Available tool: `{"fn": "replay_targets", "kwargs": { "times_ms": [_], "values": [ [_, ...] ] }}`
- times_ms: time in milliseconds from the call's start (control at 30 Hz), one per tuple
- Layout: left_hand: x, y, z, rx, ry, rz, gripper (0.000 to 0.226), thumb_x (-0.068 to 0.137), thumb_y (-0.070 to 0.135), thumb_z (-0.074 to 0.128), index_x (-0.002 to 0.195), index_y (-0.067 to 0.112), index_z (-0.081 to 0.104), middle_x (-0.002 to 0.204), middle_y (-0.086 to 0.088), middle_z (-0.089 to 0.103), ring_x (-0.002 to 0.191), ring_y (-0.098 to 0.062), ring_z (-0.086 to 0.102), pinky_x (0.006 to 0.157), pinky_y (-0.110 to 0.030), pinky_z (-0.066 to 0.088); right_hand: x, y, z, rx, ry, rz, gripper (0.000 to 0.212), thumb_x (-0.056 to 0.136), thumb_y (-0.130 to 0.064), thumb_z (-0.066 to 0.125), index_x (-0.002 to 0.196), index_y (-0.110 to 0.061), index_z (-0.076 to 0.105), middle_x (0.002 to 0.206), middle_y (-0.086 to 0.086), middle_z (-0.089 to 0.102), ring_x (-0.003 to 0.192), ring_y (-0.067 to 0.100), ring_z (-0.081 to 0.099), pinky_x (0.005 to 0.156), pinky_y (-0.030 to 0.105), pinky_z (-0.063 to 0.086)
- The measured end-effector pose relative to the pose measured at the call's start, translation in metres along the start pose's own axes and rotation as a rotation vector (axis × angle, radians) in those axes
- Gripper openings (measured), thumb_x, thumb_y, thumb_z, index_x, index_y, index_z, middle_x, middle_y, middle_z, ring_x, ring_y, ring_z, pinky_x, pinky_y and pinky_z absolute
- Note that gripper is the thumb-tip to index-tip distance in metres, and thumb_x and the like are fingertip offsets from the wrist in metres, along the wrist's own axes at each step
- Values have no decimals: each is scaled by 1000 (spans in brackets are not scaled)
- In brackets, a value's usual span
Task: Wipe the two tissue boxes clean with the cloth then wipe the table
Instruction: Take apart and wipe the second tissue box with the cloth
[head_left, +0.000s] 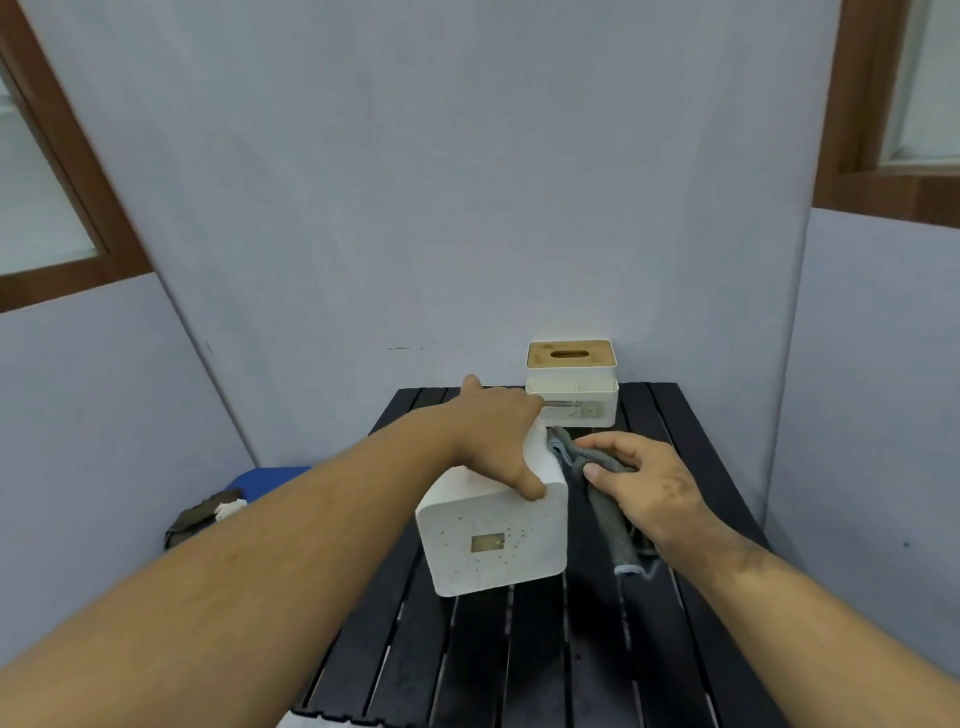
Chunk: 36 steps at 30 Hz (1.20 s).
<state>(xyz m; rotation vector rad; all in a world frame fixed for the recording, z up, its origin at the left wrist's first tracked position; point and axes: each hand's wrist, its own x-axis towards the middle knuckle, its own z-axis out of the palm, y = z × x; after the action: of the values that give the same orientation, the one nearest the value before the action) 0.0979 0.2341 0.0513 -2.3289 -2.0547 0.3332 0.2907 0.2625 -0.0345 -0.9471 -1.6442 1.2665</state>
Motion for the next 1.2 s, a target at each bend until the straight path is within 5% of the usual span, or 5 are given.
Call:
{"fn": "replay_targets", "kwargs": {
  "times_ms": [433,633,833,1033,1200],
  "values": [
    [-98,-17,23,-307,335,-77,107,57,55,81,145,38,24,132,27,30,113,-18,35,96,-33,41,-23,-12,-10,-163,130,-91,33,89,-4,71,97,-36,72,98,-23,64,94,-4,60,92,16,51],
    [-116,-12,55,-446,531,-97,102,50,71,69,139,35,33,126,26,36,112,-2,41,101,-37,37,-60,-22,42,-411,-96,-649,41,81,-5,75,112,-34,74,119,-28,63,102,5,49,93,8,40],
    [-124,-20,77,-527,576,-190,102,51,66,73,140,40,29,127,28,34,113,-13,40,91,-33,37,-26,5,13,-461,119,-404,55,83,3,72,106,-46,67,118,-6,67,102,-8,47,95,6,39],
    [-124,-19,80,-610,657,-179,95,49,63,71,133,34,39,120,26,41,113,8,41,92,-39,39,-54,-21,63,-542,-165,-862,39,85,-5,68,115,-30,71,131,-21,62,93,18,46,84,18,41],
    [-125,-16,84,-586,640,-138,100,49,56,82,134,37,33,125,28,34,121,8,32,93,-31,35,-12,2,24,-521,129,-504,55,84,3,71,110,-45,65,118,-29,59,101,-1,47,94,19,43]
  ]
}}
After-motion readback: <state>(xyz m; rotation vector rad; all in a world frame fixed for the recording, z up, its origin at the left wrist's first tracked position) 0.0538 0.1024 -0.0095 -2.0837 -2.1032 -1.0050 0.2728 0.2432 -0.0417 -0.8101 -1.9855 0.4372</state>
